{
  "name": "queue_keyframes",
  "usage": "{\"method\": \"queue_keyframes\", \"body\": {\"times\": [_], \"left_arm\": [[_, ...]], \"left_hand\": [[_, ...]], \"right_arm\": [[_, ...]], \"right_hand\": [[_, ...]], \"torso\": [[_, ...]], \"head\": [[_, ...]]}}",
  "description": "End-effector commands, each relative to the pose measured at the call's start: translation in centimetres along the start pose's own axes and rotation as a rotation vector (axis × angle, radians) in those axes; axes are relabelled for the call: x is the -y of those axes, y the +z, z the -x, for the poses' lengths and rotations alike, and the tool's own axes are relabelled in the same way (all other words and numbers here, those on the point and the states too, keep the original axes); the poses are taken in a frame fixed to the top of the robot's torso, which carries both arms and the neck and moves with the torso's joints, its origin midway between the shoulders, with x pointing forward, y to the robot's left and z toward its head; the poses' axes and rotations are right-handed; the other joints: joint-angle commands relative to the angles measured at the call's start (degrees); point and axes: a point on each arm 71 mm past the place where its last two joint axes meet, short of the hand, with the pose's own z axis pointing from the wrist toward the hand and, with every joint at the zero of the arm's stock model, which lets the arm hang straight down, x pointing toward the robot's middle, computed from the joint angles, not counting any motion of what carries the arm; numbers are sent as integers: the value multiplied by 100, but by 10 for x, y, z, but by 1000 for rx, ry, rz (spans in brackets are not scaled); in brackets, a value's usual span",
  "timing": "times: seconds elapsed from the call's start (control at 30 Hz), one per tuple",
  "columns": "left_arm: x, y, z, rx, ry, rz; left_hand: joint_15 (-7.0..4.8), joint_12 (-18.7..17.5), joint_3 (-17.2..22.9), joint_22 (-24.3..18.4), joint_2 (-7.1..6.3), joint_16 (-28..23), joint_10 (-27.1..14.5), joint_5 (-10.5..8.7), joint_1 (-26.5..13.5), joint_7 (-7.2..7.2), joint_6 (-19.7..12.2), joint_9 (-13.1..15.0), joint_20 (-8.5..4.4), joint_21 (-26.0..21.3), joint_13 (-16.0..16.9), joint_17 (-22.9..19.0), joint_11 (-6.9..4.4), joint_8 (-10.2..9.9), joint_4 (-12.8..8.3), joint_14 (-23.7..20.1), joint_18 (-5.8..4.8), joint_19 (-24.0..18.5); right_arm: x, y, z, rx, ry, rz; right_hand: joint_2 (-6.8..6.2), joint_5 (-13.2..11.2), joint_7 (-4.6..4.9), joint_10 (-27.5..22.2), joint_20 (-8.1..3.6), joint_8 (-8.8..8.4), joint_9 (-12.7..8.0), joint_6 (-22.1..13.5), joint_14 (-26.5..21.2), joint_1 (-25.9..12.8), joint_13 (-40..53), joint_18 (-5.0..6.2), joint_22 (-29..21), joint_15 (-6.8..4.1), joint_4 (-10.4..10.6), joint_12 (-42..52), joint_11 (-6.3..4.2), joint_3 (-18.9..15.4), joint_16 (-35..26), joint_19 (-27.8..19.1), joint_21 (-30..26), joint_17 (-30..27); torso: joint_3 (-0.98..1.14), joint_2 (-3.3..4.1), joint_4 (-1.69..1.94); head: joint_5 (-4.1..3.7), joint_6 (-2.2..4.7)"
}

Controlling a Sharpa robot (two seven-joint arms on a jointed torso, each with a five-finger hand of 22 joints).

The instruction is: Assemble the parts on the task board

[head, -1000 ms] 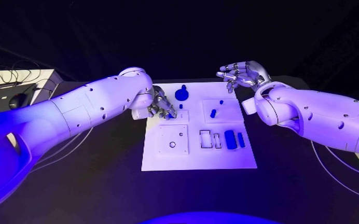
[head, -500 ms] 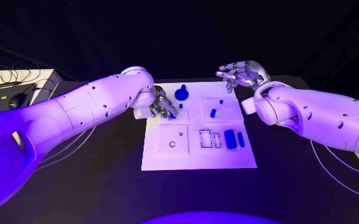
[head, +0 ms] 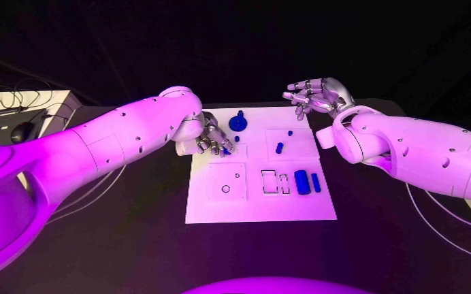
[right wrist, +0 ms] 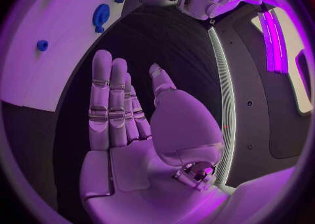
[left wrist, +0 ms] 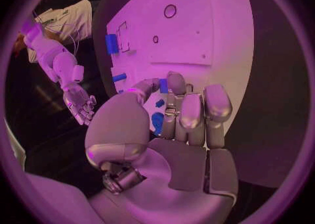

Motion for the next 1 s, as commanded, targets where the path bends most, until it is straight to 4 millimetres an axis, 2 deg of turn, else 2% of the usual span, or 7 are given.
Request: {"method": "queue_keyframes", "body": {"times": [0.03,0.4,1.0], "left_arm": [[0,0,0,3,21,6],[-1,2,3,22,16,11],[3,3,1,7,32,2]], "left_hand": [[-20,3,908,-5,90,27,21,41,132,-12,33,2,-20,19,-8,-5,-74,-36,-882,-15,-77,6],[-20,8,905,-11,94,28,14,30,144,-10,33,8,-21,18,-11,-11,-72,-44,-882,-17,-74,1],[-18,11,903,-15,89,27,9,26,158,-10,33,10,-15,19,-16,-18,-72,-51,-875,-17,-71,-3]], "right_arm": [[-2,0,-1,2,7,23],[-2,0,-1,5,4,23],[-2,1,-1,3,2,23]], "right_hand": [[0,17,42,-33,-9,16,1,9,-34,-18,-4,101,-8,-5,-12,5,-6,26,-11,-37,-23,-5],[-9,15,42,-36,-8,43,0,-8,-41,-22,-26,108,-15,-6,-10,31,-7,32,29,-30,-13,-13],[-14,16,40,-33,-9,55,0,-8,-45,-25,-38,111,-17,-8,-6,45,-9,36,55,-23,-3,-14]], "torso": [[2,-2,2],[1,-2,-8],[4,-7,-2]], "head": [[4,-9],[-3,-27],[-11,-41]]}}
